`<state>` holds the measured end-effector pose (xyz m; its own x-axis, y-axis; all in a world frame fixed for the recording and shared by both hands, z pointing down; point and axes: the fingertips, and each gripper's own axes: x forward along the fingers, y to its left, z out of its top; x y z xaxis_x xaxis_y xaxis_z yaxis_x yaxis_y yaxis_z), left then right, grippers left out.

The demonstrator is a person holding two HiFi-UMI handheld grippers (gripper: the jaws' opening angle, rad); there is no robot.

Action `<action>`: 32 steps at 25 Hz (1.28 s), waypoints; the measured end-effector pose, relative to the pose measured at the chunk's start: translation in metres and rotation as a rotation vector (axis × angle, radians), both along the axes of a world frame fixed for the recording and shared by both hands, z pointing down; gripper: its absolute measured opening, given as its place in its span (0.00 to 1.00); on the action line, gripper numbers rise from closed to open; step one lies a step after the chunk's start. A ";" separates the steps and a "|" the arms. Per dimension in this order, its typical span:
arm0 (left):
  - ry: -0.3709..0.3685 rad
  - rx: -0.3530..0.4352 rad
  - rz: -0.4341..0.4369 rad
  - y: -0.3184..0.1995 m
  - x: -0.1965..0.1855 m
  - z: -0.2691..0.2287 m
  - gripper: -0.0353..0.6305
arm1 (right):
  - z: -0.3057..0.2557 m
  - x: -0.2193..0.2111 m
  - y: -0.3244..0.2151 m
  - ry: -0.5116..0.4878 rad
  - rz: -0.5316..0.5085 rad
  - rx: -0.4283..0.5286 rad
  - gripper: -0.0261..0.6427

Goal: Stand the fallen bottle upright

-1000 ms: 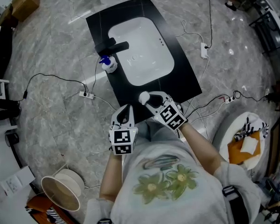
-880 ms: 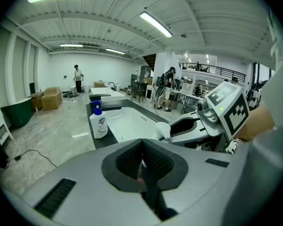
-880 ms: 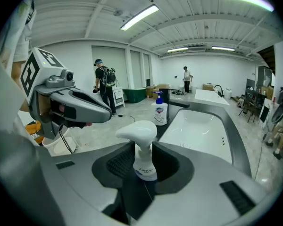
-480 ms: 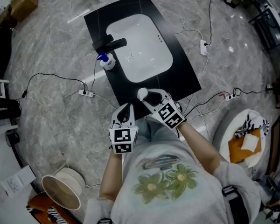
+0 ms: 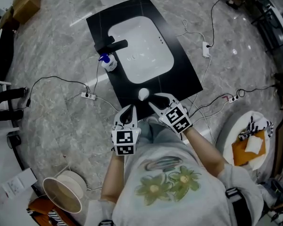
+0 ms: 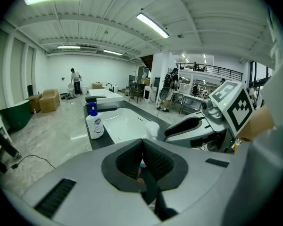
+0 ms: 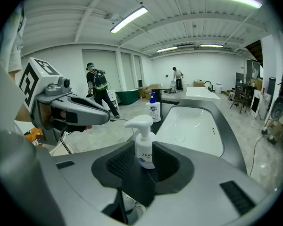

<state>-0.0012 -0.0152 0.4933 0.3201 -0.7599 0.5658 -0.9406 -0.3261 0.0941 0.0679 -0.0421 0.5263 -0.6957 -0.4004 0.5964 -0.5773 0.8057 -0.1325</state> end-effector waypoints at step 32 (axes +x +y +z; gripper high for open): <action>0.071 0.042 0.044 0.007 0.031 -0.034 0.08 | -0.065 0.009 0.038 -0.137 0.007 0.052 0.10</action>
